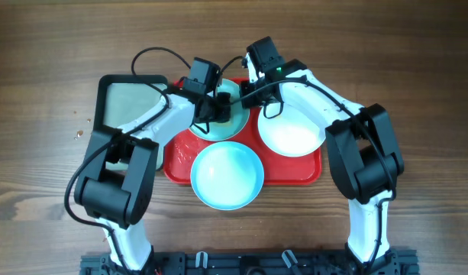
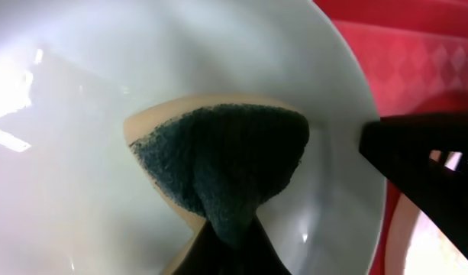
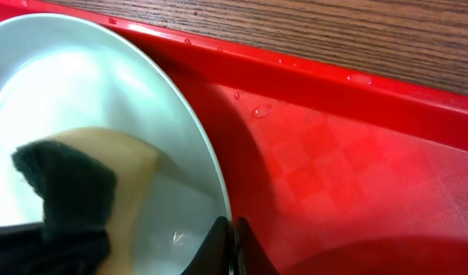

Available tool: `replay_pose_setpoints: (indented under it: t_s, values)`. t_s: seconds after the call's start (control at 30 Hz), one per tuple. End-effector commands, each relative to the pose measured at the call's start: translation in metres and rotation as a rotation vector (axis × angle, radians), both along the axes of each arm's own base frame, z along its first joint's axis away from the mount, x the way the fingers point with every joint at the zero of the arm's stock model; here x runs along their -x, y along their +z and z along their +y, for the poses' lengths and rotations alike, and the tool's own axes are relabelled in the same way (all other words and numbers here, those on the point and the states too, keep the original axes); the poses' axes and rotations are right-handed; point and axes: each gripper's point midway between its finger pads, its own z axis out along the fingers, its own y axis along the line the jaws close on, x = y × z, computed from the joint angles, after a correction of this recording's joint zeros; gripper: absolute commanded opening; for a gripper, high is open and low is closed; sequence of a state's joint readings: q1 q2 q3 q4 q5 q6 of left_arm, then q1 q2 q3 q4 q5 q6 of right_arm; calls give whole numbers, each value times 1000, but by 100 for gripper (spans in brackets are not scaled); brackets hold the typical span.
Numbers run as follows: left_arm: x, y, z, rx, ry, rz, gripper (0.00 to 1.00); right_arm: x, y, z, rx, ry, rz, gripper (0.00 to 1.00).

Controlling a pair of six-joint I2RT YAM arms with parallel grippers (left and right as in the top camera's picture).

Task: Clean dirty plates on tray and stack at the side
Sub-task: 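Scrub the teal plate with the sponge while the right gripper holds it, then return the sponge to the black tray with the left gripper and release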

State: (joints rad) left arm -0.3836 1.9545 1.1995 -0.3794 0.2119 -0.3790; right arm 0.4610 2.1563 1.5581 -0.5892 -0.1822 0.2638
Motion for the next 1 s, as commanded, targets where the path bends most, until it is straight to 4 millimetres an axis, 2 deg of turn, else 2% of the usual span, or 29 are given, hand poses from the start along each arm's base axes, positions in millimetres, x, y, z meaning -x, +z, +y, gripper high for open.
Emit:
replay_pose_setpoints:
  t_s: [0.0, 0.07, 0.13, 0.27, 0.3, 0.37, 0.4, 0.53, 0.6, 0.7, 0.77, 0.87, 0.97]
  values:
    - [12, -9, -13, 49, -19, 55, 4, 6, -9, 5, -9, 17, 25, 4]
    - [10, -7, -12, 51, -16, 45, 4, 6, -9, 5, -8, 17, 25, 4]
    - [5, 4, -10, 61, -8, 21, 4, 6, -9, 5, -9, 17, 24, 4]
    - [-7, 61, -2, 108, 13, -103, 4, 6, -9, 5, -9, 17, 24, 4]
    - [-9, 80, 4, 114, 27, -138, 4, 6, -9, 5, -8, 17, 25, 4]
    - [-8, 95, 32, 40, 94, -165, 4, 7, -9, 5, -8, 17, 25, 4]
    - [-6, 97, 58, -41, 156, -163, 4, 7, -9, 5, -8, 18, 25, 4]
    - [10, 86, 124, -227, 297, -76, 4, 7, -9, 5, -8, 18, 25, 4]
    - [18, 81, 152, -308, 354, -37, 4, 7, -9, 5, -8, 17, 25, 4]
    - [28, 77, 184, -392, 368, 7, 4, 7, -9, 5, -8, 18, 25, 4]
    - [30, 77, 193, -417, 328, 12, 4, 7, -9, 5, -7, 21, 24, 5]
    - [31, 76, 195, -449, 246, 10, 4, 7, -9, 5, -8, 20, 24, 4]
    - [36, 69, 203, -471, 255, 38, 4, 6, -9, 5, -8, 20, 23, 4]
